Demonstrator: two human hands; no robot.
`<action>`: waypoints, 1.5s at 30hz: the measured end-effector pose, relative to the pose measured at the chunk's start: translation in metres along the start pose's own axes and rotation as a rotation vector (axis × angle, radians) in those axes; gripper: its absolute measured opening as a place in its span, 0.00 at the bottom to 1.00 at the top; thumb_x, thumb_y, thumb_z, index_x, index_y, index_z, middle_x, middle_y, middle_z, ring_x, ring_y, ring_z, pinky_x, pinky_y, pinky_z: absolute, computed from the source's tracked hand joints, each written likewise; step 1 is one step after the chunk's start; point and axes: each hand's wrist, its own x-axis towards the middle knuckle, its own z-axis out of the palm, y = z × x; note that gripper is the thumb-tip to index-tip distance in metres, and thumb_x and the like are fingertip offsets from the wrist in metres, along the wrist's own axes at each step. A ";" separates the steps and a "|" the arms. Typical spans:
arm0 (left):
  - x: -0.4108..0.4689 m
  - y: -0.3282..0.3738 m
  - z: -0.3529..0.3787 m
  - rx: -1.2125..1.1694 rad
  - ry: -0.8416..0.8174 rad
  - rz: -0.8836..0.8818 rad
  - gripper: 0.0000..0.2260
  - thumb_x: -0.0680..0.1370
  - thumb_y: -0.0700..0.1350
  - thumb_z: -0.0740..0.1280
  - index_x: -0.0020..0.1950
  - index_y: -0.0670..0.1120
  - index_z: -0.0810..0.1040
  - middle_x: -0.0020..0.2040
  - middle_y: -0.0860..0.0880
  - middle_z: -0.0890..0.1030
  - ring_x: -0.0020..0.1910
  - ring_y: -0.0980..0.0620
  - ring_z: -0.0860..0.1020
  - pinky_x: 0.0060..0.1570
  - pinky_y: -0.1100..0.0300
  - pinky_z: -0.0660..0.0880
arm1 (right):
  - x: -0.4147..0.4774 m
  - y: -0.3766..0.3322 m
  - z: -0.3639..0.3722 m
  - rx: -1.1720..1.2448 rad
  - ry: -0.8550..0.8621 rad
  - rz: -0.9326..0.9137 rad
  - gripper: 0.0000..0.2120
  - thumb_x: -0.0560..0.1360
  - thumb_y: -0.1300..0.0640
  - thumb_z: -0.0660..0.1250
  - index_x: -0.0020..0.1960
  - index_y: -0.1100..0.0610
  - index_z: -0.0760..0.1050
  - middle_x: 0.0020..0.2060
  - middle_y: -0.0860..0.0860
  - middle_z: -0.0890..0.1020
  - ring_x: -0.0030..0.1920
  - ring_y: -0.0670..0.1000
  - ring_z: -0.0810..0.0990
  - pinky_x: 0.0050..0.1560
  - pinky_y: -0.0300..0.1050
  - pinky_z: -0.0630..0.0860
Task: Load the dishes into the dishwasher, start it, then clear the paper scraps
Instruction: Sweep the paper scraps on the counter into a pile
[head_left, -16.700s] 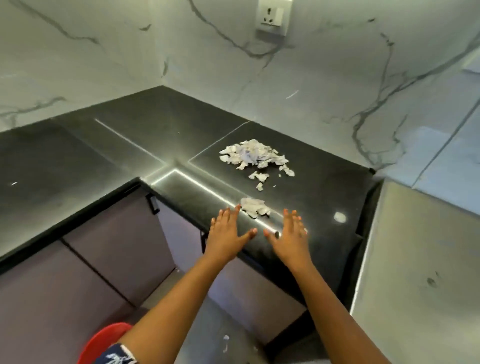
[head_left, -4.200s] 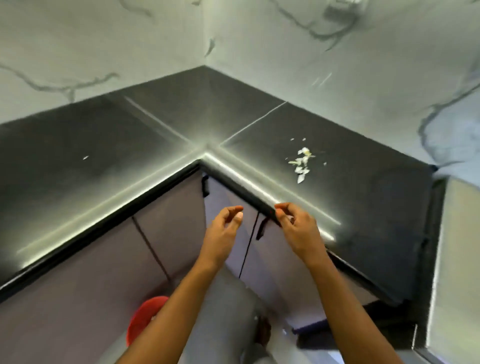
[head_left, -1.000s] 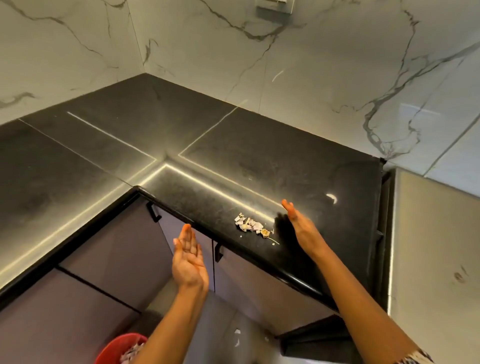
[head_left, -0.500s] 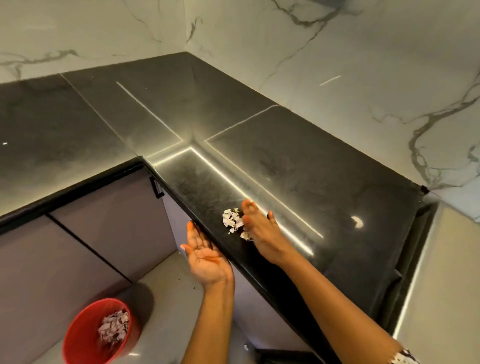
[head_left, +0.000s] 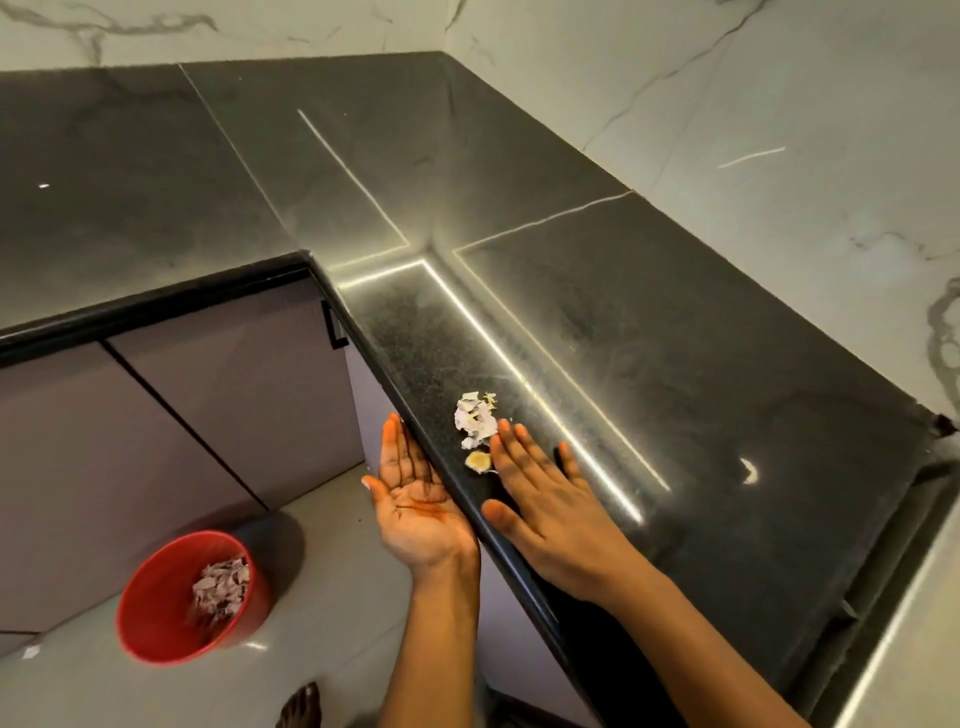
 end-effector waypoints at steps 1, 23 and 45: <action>-0.001 0.000 0.000 0.004 -0.012 -0.006 0.28 0.83 0.54 0.42 0.57 0.46 0.81 0.60 0.50 0.81 0.62 0.53 0.77 0.58 0.60 0.76 | 0.003 -0.005 0.000 0.002 -0.012 -0.023 0.41 0.64 0.27 0.22 0.72 0.46 0.32 0.73 0.40 0.34 0.71 0.38 0.30 0.73 0.49 0.31; -0.001 -0.001 -0.001 -0.020 0.012 -0.034 0.27 0.83 0.53 0.43 0.59 0.44 0.79 0.60 0.49 0.81 0.62 0.53 0.77 0.57 0.59 0.75 | 0.008 -0.016 0.008 -0.067 0.076 0.050 0.46 0.64 0.27 0.23 0.75 0.52 0.30 0.73 0.46 0.30 0.71 0.43 0.26 0.73 0.53 0.31; 0.014 0.003 0.004 -0.046 -0.006 0.014 0.25 0.84 0.52 0.42 0.65 0.41 0.73 0.62 0.48 0.79 0.63 0.52 0.77 0.56 0.60 0.76 | 0.045 0.024 -0.013 -0.066 0.095 0.019 0.48 0.64 0.27 0.24 0.77 0.50 0.39 0.76 0.44 0.39 0.73 0.41 0.34 0.73 0.48 0.33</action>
